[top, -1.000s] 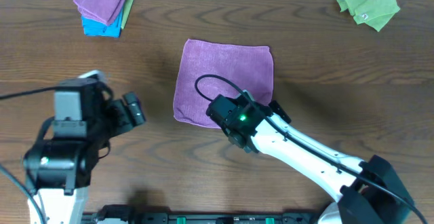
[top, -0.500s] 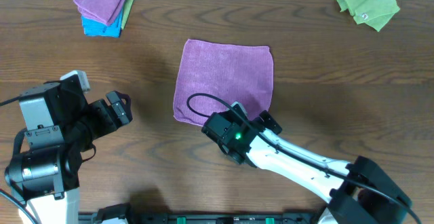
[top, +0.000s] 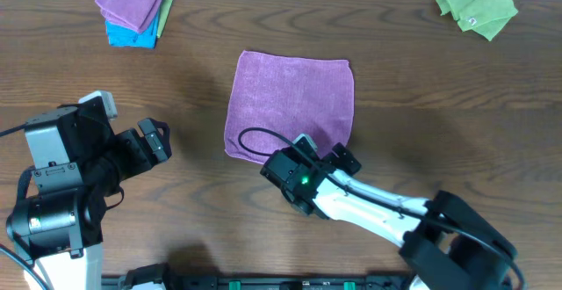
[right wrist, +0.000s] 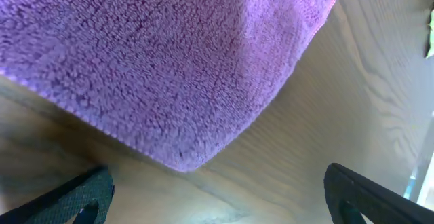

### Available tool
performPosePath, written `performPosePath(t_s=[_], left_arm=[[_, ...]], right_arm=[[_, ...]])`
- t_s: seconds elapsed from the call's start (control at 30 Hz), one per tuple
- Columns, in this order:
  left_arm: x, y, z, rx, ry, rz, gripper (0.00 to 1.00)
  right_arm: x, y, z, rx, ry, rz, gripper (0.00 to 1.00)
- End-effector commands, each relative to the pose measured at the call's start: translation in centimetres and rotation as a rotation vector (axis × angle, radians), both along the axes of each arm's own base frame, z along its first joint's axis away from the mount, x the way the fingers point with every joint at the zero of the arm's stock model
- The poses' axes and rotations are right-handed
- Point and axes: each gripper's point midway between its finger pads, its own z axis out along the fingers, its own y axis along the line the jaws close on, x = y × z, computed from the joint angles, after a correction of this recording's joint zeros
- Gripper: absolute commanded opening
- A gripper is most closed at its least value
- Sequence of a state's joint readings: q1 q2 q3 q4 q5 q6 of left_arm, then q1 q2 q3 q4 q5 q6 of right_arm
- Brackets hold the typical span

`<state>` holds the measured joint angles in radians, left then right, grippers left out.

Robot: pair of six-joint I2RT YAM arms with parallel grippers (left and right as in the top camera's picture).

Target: Fold the cloth

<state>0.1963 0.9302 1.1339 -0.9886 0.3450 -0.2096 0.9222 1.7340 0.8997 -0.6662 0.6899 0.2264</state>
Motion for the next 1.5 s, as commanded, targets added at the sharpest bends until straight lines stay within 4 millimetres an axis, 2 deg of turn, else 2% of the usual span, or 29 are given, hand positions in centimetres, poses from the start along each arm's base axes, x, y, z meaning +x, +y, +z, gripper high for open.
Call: performPosePath(t_s=[0.0,0.33,0.63,0.8,1.1,1.47], left_arm=[[0.0,0.0,0.2,0.007,-0.010,-0.017,0.95],[0.0,0.0,0.2,0.011,-0.011,-0.021,0.95],[0.2,0.0,-0.1,0.010,0.003,-0.023,0.95],[0.4,0.0,-0.3,0.008,0.010,-0.024,0.95],[0.5,0.1,-0.3,0.010,0.006,-0.024,0.95],[0.7,0.1,-0.1,0.012,-0.005,-0.024,0.95]], right_arm=[[0.3,-0.6,-0.4,-0.049,-0.018,0.002,0.99],[1.7,0.2,-0.8,0.006,-0.068,-0.019,0.99],[3.9,-3.0,-0.7,0.022,-0.087,-0.148,0.99],[4.7,-3.5,-0.8,0.052,-0.099,-0.182,0.99],[4.6,-4.1,-0.7,0.006,-0.079,-0.158,0.99],[4.1,-6.2,0.3,-0.121,-0.095,-0.165,0.99]])
